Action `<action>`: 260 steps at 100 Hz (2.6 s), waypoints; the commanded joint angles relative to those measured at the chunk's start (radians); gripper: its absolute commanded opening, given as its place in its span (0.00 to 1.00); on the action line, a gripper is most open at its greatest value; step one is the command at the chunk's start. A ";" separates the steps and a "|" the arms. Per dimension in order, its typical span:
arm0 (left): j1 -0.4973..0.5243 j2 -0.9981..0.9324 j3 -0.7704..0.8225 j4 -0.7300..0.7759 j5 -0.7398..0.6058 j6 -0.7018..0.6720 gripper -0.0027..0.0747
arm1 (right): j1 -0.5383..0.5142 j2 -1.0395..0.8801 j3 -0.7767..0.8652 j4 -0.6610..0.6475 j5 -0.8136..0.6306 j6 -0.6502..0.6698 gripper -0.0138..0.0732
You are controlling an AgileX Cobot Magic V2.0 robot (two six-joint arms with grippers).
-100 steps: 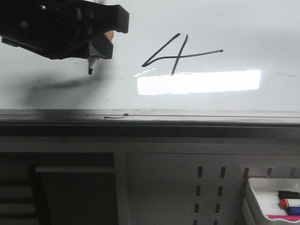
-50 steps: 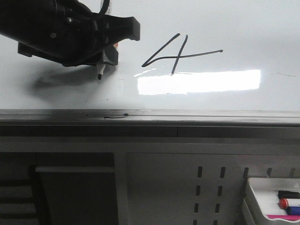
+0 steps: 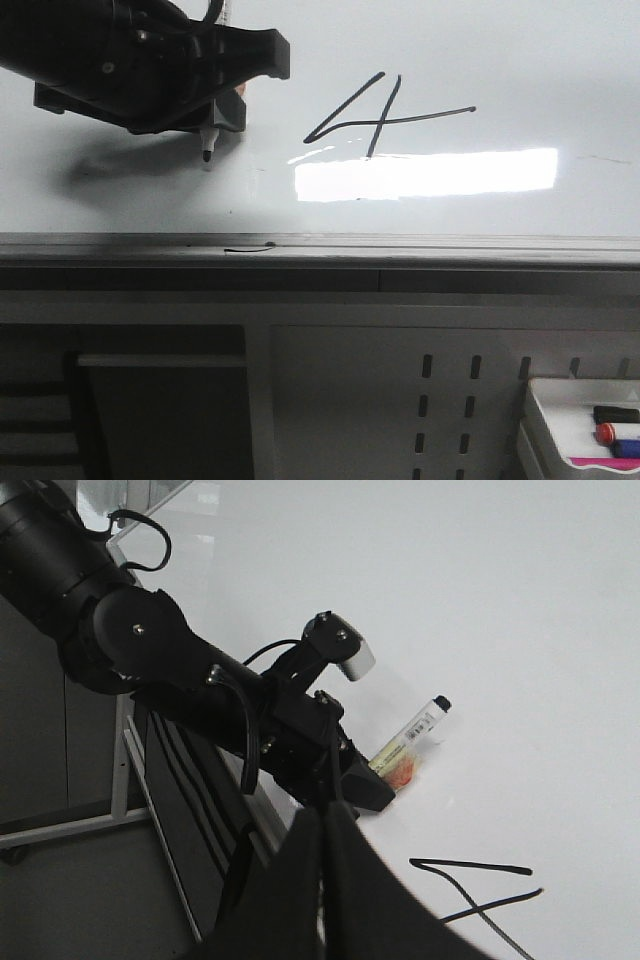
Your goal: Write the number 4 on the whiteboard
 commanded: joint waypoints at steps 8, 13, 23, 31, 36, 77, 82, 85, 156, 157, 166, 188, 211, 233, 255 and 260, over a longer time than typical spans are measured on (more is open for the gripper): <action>0.016 -0.005 -0.022 -0.026 -0.048 -0.009 0.01 | -0.008 -0.005 -0.025 0.030 -0.061 0.007 0.08; 0.016 -0.005 -0.022 -0.058 -0.050 -0.009 0.01 | -0.008 -0.005 -0.025 0.030 -0.061 0.007 0.08; 0.016 -0.005 -0.022 -0.089 -0.052 -0.009 0.07 | -0.008 -0.005 -0.025 0.030 -0.061 0.007 0.08; 0.016 -0.005 -0.022 -0.089 -0.052 -0.009 0.22 | -0.008 -0.005 -0.025 0.030 -0.061 0.007 0.08; 0.016 -0.005 -0.022 -0.089 -0.055 -0.009 0.31 | -0.008 -0.005 -0.025 0.030 -0.061 0.007 0.08; 0.016 -0.005 -0.022 -0.087 -0.056 -0.009 0.39 | -0.008 -0.005 -0.025 0.030 -0.063 0.007 0.08; 0.016 -0.005 -0.022 -0.086 -0.056 -0.009 0.42 | -0.008 -0.005 -0.025 0.030 -0.063 0.007 0.08; 0.016 -0.005 -0.022 -0.086 -0.056 -0.009 0.45 | -0.008 -0.005 -0.025 0.030 -0.063 0.007 0.08; -0.010 -0.179 -0.022 -0.020 -0.029 -0.006 0.76 | -0.008 -0.005 -0.025 0.030 -0.063 0.007 0.08; -0.012 -0.184 -0.022 -0.021 -0.023 -0.006 0.76 | -0.008 -0.005 -0.025 0.030 -0.063 0.007 0.08; -0.026 -0.243 -0.022 -0.021 0.002 0.031 0.76 | -0.008 -0.005 -0.025 0.030 -0.063 0.007 0.08; -0.044 -0.429 -0.016 0.064 0.190 0.035 0.65 | -0.008 -0.030 -0.025 0.030 -0.063 0.007 0.09; -0.044 -0.718 0.145 0.208 0.327 0.035 0.05 | -0.008 -0.187 0.085 0.030 -0.157 0.007 0.09; -0.044 -0.976 0.315 0.235 0.368 0.035 0.01 | -0.008 -0.394 0.296 0.030 -0.276 0.007 0.08; -0.044 -1.076 0.378 0.234 0.366 0.035 0.01 | -0.008 -0.502 0.357 0.030 -0.260 0.007 0.08; -0.044 -1.076 0.380 0.234 0.366 0.035 0.01 | -0.008 -0.505 0.358 0.030 -0.260 0.007 0.08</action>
